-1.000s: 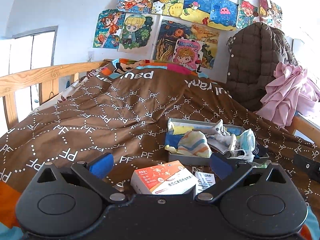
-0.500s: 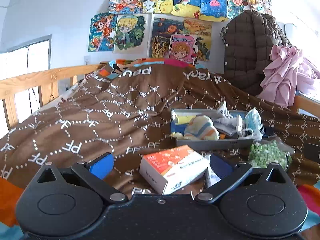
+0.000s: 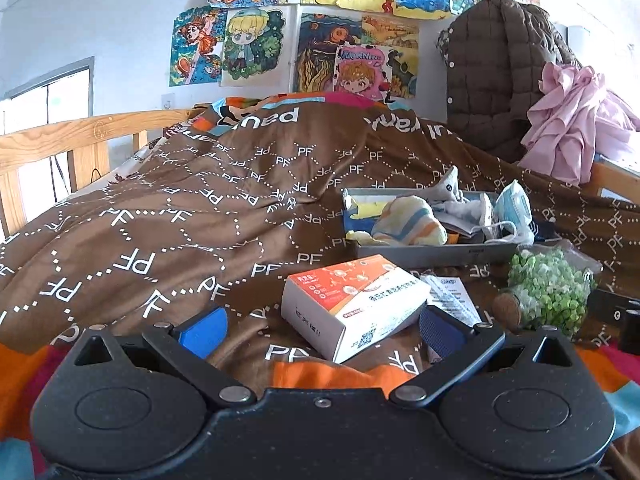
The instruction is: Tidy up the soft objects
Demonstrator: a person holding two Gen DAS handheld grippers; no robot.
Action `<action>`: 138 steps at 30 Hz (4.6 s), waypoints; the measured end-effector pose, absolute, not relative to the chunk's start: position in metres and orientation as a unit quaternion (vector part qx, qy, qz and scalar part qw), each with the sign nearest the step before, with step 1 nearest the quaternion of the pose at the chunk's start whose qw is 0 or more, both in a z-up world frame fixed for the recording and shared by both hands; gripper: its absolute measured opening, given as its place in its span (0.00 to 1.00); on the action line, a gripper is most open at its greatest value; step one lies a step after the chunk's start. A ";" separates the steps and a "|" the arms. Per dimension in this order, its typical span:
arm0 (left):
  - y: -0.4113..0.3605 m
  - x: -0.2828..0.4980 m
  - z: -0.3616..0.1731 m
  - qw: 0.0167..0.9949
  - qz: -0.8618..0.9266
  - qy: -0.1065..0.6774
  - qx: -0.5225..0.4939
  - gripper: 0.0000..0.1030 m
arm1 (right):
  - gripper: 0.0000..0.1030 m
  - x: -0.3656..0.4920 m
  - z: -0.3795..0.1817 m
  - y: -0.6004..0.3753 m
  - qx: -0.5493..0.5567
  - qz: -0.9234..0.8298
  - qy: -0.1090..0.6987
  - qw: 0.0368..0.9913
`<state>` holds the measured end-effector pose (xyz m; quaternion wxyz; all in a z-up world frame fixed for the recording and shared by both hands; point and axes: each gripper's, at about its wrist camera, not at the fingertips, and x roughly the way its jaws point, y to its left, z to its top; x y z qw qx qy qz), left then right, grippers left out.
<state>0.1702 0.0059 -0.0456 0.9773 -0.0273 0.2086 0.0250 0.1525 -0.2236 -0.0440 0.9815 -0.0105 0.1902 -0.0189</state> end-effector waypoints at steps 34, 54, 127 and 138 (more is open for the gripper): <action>0.006 0.170 -0.049 0.977 0.031 0.210 -0.032 0.99 | 1.00 0.155 -0.047 -0.221 -0.002 0.000 0.205 0.979; 0.006 0.170 -0.048 0.977 0.030 0.209 -0.031 0.99 | 1.00 0.156 -0.047 -0.220 0.000 0.003 0.208 0.978; 0.004 0.172 -0.051 0.972 0.027 0.231 -0.042 0.99 | 1.00 0.157 -0.053 -0.218 0.000 0.008 0.217 0.976; 0.004 0.171 -0.051 0.972 0.027 0.231 -0.042 0.99 | 1.00 0.158 -0.054 -0.218 -0.001 0.010 0.221 0.975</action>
